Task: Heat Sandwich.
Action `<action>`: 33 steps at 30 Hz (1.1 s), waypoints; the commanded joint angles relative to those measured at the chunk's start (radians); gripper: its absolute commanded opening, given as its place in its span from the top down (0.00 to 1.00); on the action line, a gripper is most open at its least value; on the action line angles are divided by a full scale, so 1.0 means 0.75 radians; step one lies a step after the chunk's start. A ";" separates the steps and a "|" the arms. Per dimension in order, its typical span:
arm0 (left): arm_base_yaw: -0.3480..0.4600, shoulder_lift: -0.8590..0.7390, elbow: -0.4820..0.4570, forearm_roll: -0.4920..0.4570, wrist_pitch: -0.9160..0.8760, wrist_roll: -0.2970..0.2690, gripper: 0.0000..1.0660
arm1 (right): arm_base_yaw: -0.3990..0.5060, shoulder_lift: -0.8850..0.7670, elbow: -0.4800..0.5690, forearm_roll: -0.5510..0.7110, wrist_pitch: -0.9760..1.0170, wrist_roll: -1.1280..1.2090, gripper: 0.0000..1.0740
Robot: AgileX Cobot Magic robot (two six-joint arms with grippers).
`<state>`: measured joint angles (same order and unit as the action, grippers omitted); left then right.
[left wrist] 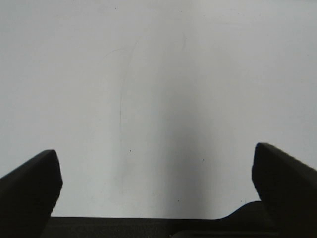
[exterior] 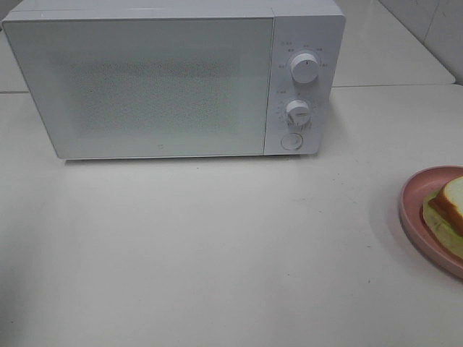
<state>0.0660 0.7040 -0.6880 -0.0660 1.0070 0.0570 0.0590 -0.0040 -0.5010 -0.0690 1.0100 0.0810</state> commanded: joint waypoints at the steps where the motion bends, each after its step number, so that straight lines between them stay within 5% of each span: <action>1: 0.005 -0.081 0.033 -0.003 -0.007 -0.012 0.09 | -0.012 -0.036 0.003 -0.001 -0.021 -0.007 0.31; 20: 0.005 -0.913 0.229 0.072 0.088 -0.044 0.09 | -0.012 -0.036 0.003 -0.001 -0.021 -0.007 0.31; 33: 0.005 -0.976 0.232 0.063 0.089 -0.084 0.09 | -0.012 -0.028 0.003 -0.001 -0.021 -0.007 0.31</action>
<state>0.0660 -0.0030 -0.5140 -0.0120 1.0750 0.0000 0.0590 -0.0040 -0.5010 -0.0690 1.0100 0.0810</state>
